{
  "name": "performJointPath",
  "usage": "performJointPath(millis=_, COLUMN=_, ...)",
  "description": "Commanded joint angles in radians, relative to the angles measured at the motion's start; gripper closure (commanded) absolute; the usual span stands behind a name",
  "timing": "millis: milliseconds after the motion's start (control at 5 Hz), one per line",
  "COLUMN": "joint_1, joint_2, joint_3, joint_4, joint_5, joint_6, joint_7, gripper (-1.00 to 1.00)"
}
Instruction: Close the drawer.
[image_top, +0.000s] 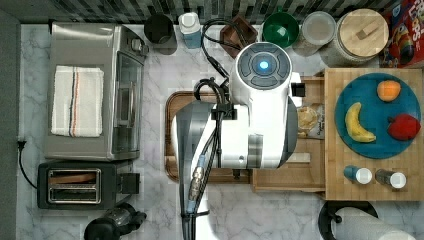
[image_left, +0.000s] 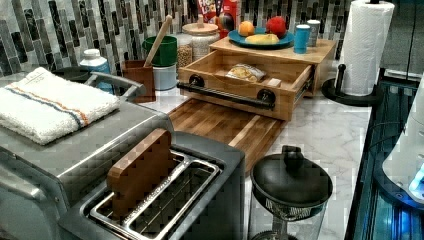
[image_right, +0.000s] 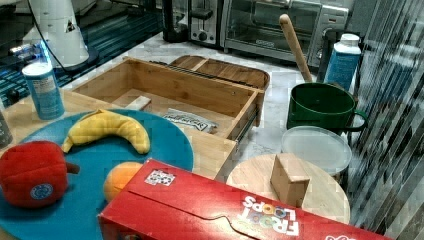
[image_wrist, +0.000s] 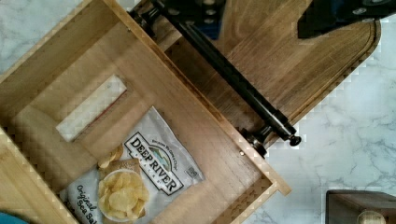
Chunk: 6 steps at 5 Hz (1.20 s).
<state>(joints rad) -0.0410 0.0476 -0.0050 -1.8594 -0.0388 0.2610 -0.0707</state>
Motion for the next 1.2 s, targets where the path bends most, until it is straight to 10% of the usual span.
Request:
performJointPath(millis=200, joint_1=-0.002, joint_2=0.005, joint_3=0.002, joint_4=0.000, joint_5=-0.002, joint_6=0.001, joint_7=-0.012, gripper=1.00)
performJointPath(millis=600, joint_1=-0.020, joint_2=0.005, joint_3=0.020, joint_4=0.000, joint_5=-0.003, joint_6=0.001, joint_7=-0.011, gripper=1.00)
performJointPath(millis=800, joint_1=-0.005, joint_2=-0.021, joint_3=0.040, joint_4=-0.067, joint_5=0.035, joint_6=0.047, joint_7=-0.036, gripper=-1.00)
performJointPath(millis=1200, joint_1=0.015, joint_2=0.017, joint_3=0.072, joint_4=-0.081, joint_5=0.069, joint_6=0.102, joint_7=-0.247, gripper=-1.00)
